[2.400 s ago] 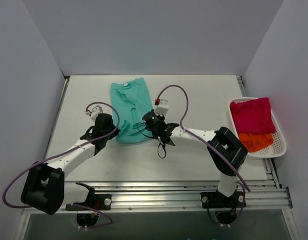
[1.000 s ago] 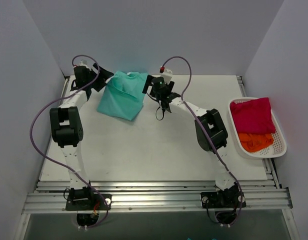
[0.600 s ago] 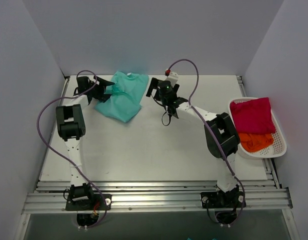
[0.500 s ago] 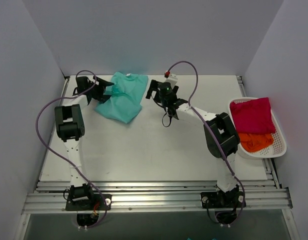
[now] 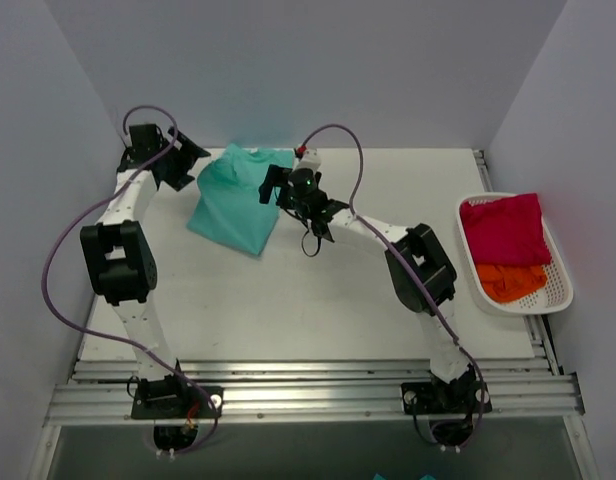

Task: Fold and stack the t-shirts
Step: Fold the folded rectangular tshirt in 1/3 of the way

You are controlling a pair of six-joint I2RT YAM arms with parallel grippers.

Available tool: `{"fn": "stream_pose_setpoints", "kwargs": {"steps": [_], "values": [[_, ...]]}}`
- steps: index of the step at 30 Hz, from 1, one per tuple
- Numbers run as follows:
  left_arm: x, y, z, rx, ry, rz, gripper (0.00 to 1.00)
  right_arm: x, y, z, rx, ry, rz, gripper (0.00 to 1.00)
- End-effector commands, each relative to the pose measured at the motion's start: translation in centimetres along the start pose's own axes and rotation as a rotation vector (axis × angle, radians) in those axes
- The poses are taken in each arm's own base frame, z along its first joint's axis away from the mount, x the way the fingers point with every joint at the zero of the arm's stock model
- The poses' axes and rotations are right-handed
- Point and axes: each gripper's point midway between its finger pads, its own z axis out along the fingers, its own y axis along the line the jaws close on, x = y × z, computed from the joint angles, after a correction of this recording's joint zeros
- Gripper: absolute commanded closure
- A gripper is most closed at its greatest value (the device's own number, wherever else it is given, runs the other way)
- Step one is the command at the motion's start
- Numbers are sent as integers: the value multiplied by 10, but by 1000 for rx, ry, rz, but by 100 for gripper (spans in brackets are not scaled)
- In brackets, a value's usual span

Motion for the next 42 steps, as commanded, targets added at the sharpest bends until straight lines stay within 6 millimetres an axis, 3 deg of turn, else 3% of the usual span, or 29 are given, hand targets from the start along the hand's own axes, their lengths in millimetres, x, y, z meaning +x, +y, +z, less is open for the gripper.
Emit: {"fn": "stream_pose_setpoints", "kwargs": {"steps": [1, 5, 6, 7, 9, 10, 11, 13, 15, 20, 21, 22, 32, 42], "values": [[-19, 7, -19, -90, -60, 99, 6, -12, 24, 6, -66, -28, 0, 6], [-10, 31, 2, -130, -4, 86, 6, -14, 50, 16, -191, -32, 14, 10], [-7, 35, 6, -137, 3, 83, 6, -13, 59, 18, -238, -25, 14, 32], [-7, 38, 9, -141, 4, 83, 6, -12, 65, 20, -272, -22, 15, 43], [-3, 47, 18, -153, 14, 77, 6, -11, 83, 27, -352, -17, 22, 57], [-2, 49, 20, -155, 15, 75, 6, 0, 84, 36, -368, 4, 23, 60], [0, 52, 25, -159, 24, 72, 6, -13, 98, 37, -408, -19, 30, 62], [0, 56, 28, -166, 25, 72, 6, -3, 108, 44, -461, 4, 35, 71], [-1, 60, 33, -169, 27, 67, 6, -14, 127, 43, -520, -19, 50, 80], [-4, 66, 42, -171, 31, 63, 6, -9, 150, 47, -624, -22, 97, 87], [-5, 64, 43, -165, 29, 63, 6, -16, 158, 45, -648, -36, 106, 87], [-5, 66, 44, -167, 30, 59, 6, -8, 161, 45, -678, -21, 126, 89], [-4, 64, 54, -110, 60, 42, 6, 12, 202, 22, -989, 46, 280, 93], [-1, 48, 47, -36, 82, 67, 6, 47, 180, 50, -916, 80, 306, 93]]}}
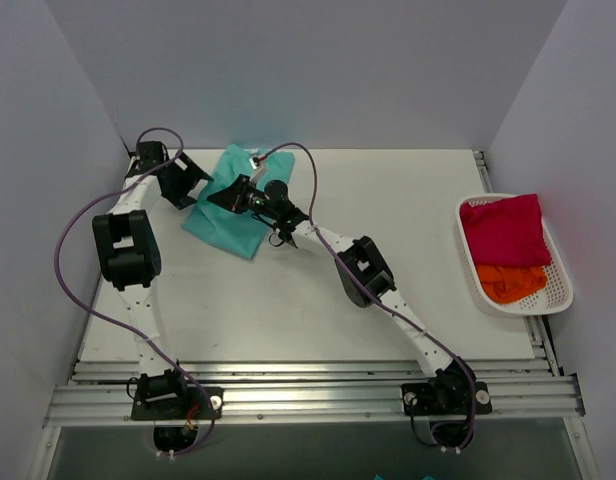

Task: Fold and stack the t-shirts
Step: Fold the folded rectangular tshirt in 1/3 of the way

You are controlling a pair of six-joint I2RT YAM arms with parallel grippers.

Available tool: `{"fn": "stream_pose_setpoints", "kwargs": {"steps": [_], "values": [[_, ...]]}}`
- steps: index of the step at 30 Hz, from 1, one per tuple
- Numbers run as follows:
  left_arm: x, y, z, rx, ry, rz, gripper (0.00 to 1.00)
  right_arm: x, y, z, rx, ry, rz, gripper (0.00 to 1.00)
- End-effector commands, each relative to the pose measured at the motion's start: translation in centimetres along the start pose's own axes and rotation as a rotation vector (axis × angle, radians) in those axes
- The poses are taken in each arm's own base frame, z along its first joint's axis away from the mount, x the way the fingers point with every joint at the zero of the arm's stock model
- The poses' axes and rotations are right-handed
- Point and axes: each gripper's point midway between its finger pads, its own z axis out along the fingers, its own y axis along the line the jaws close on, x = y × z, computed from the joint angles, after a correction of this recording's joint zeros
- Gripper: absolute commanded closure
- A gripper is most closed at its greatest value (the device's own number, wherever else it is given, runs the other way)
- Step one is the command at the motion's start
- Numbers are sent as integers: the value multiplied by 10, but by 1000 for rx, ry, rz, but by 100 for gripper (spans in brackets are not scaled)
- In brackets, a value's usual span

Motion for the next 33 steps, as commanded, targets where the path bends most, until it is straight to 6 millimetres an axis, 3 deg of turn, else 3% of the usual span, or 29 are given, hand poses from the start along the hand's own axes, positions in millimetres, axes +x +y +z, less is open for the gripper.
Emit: {"fn": "stream_pose_setpoints", "kwargs": {"steps": [1, 2, 7, 9, 10, 12, 13, 15, 19, 26, 29, 33], "values": [[-18, -27, -13, 96, -44, 50, 6, -13, 23, 6, -64, -44, -43, 93], [-17, -27, -13, 101, -41, 53, 6, -13, 23, 8, -60, -52, -51, 92], [-12, -27, -13, 114, -23, 84, 6, -4, -16, 19, 74, -98, -105, 91], [-12, -18, -15, 70, -31, 100, 6, -6, -30, 19, 133, -123, -121, 93], [-14, -12, -16, 62, -35, 110, 6, -7, -44, 17, 217, -112, -120, 99], [-13, -12, -17, 70, -25, 148, 6, -21, -53, 14, 313, -141, -186, 100], [-14, -14, -15, 78, -17, 169, 6, -19, -66, 8, 389, -119, -199, 100], [-6, -17, -14, 104, 29, 173, 6, -34, -83, -6, 561, -139, -288, 100], [3, -38, -26, 147, 34, 215, 6, -38, -109, -25, 676, -131, -314, 99], [10, -60, -55, 181, 32, 257, 6, -4, -168, -52, 784, -77, -250, 100], [-5, -64, -70, 167, -2, 273, 6, -4, -176, -60, 789, -84, -217, 100], [-40, -68, -95, 170, -80, 263, 6, -6, -177, -63, 802, -87, -223, 100]]}}
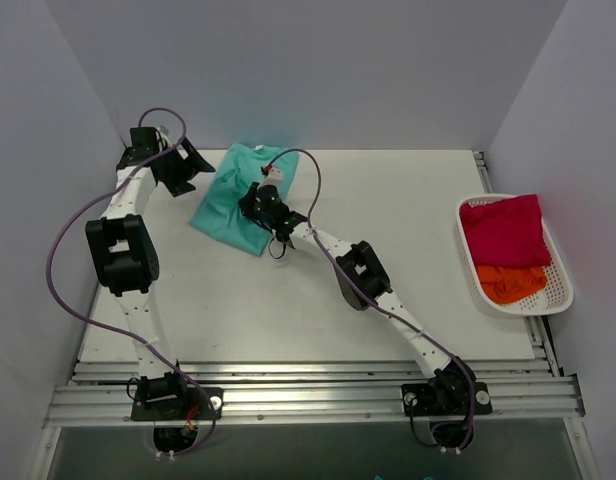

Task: Fold and stack the t-shirts
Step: Fold the folded rectangular tshirt in 1/3 of the way

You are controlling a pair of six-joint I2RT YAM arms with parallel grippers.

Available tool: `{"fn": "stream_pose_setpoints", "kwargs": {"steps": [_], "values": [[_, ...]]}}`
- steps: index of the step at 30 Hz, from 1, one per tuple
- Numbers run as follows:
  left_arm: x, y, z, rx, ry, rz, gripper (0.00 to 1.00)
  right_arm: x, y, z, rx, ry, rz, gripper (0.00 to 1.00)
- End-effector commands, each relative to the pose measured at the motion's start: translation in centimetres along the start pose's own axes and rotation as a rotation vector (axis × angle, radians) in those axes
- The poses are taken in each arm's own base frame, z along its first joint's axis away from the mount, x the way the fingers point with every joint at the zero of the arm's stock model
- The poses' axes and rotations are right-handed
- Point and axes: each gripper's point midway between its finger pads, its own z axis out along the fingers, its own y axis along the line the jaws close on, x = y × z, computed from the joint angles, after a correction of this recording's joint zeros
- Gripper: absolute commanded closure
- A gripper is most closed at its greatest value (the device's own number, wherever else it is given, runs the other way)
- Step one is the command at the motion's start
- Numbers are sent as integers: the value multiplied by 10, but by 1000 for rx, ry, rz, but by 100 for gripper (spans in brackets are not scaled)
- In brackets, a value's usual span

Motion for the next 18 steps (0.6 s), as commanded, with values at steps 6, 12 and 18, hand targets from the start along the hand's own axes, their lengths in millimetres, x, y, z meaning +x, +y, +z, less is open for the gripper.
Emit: {"fn": "stream_pose_setpoints", "kwargs": {"steps": [6, 12, 18], "values": [[-96, -21, -85, 40, -263, 13, 6, 8, -36, -3, 108, 48, -12, 100], [-122, -18, -109, -8, -408, 29, 6, 4, -39, -2, 113, 45, -17, 100], [-121, -28, -117, 28, -450, 33, 6, -11, -27, -9, 51, 28, -45, 98]]}}
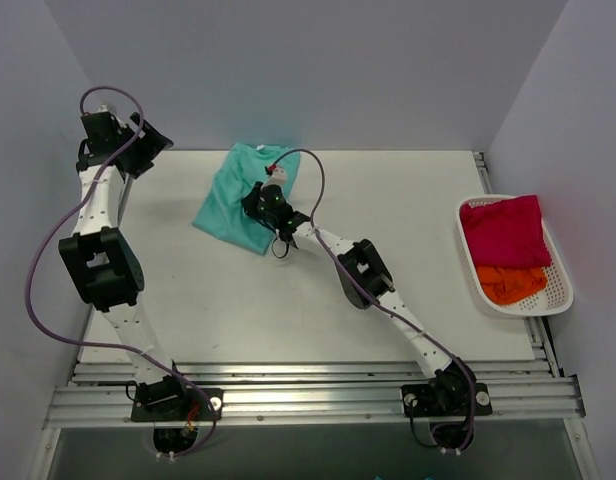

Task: Fold and stack the t-shirts
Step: Fold the folded rectangular tshirt in 1/3 of the way

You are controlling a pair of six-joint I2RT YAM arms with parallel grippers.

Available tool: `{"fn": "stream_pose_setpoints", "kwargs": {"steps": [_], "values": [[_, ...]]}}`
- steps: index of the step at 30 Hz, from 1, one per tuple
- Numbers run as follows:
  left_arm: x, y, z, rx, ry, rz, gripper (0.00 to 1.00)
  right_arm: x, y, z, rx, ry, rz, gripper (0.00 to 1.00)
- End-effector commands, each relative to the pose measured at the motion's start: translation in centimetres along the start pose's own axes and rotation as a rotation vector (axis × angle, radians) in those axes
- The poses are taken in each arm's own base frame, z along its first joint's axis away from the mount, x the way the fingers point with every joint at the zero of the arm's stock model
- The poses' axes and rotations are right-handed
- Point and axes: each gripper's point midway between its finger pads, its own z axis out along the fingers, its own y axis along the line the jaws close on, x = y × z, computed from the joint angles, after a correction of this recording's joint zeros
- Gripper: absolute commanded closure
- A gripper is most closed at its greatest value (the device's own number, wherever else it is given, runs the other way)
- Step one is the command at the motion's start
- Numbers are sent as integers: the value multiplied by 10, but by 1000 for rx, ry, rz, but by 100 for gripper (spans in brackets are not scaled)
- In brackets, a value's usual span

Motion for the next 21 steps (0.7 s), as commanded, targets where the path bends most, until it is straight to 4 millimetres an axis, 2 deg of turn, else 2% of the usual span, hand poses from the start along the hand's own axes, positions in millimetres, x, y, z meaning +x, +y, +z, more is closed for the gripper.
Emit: {"fn": "stream_pose_setpoints", "kwargs": {"steps": [1, 2, 3, 4, 5, 6, 7, 8, 9, 10, 11, 12, 13, 15, 16, 17, 18, 19, 20, 21], "values": [[-23, -34, -23, 64, -110, 51, 6, -11, -13, -12, 39, 25, -66, 91], [-14, -34, -23, 55, -97, 61, 6, -28, 1, -19, 17, -2, -77, 79], [-9, -30, -23, 41, -88, 62, 6, -40, 10, -25, 5, -22, -90, 48], [-4, -27, -24, 25, -85, 64, 6, -53, 13, -29, 13, -50, -122, 36], [-2, -29, -32, 19, -92, 67, 6, -78, 30, -42, -2, -91, -137, 22], [18, -15, -28, -12, -52, 56, 6, -91, 37, -49, -2, -113, -154, 20], [22, -13, -29, -14, -58, 59, 6, -106, 40, -57, 22, -146, -192, 19], [25, -15, -38, -12, -66, 63, 6, -142, 62, -75, 7, -205, -203, 18], [36, -11, -37, -23, -55, 64, 6, -144, 61, -84, 26, -205, -225, 18], [55, 3, -34, -48, -25, 57, 6, -155, 66, -94, 34, -223, -238, 17], [61, 3, -39, -48, -26, 52, 6, -186, 80, -114, 40, -279, -251, 17], [69, 5, -39, -46, -15, 48, 6, -196, 84, -125, 44, -293, -253, 17], [89, 16, -36, -62, 21, 37, 6, -209, 88, -144, 53, -310, -255, 17], [105, 18, -39, -73, 39, 26, 6, -218, 82, -163, 99, -335, -252, 17], [120, 13, -37, -69, 62, 34, 6, -201, 67, -170, 137, -301, -264, 17], [137, 17, -37, -84, 89, 40, 6, -218, 71, -191, 158, -348, -254, 17], [146, 19, -36, -101, 95, 51, 6, -218, 65, -201, 185, -354, -252, 17], [154, 20, -34, -110, 106, 63, 6, -227, 67, -220, 199, -378, -238, 17], [170, 22, -32, -120, 133, 73, 6, -204, 39, -226, 259, -336, -243, 17], [176, 24, -30, -119, 143, 76, 6, -200, 26, -235, 297, -342, -205, 17]]}}
